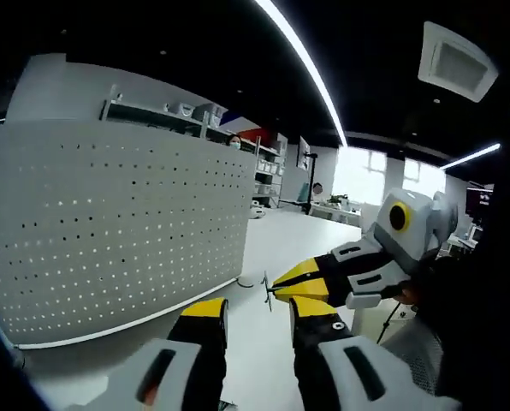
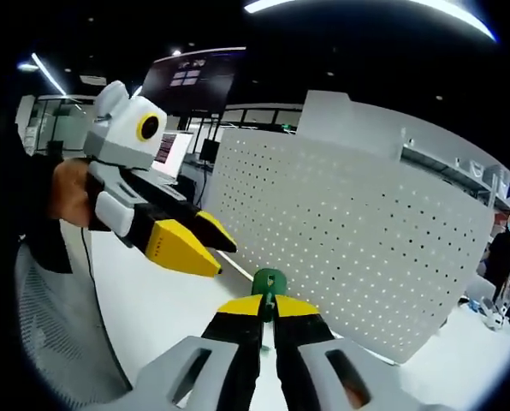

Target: Insert the hook assembly into the mounting plate slot until the hook locks in place.

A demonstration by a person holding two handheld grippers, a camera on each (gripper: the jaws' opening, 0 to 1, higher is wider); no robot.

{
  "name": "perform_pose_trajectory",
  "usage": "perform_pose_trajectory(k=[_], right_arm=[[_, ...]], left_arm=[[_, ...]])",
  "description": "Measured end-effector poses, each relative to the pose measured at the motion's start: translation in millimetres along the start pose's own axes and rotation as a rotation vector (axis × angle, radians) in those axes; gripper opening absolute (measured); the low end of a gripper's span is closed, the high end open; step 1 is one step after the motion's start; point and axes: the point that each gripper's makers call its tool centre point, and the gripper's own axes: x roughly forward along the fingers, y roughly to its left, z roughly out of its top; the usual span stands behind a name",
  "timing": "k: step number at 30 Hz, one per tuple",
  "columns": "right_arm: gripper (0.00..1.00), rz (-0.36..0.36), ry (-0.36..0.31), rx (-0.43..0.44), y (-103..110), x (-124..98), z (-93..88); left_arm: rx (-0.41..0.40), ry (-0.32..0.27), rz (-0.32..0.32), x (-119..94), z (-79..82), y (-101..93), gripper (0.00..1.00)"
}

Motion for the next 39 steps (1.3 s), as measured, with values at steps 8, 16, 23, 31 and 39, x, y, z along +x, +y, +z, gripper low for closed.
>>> perform_pose_trajectory(k=[8,16,23,31,39], right_arm=[[0.01,-0.039,-0.014,0.007,-16.9,4.8,9.1],[0.01,-0.089,-0.045,0.046,-45.7,15.2,27.1],[0.01,-0.141,-0.085,0.083,-71.4,21.4,43.6],[0.01,-0.217,-0.130,0.087,-104.7,29.7,62.1],[0.01,-0.282,-0.184,0.103,-137.1,50.3,85.4]], left_arm=[[0.059,-0.074,0.132,-17.8,-3.9,20.8,0.39],[0.130,-0.025,0.183,-17.9,-28.6,28.1,0.43],[0.135,-0.030,0.176,-18.7,-30.7,28.9,0.44],[0.132,-0.016,0.183,-19.6,-35.8,32.3,0.43],[0.130,-0.006,0.185,-19.5,-39.4,34.2,0.43]])
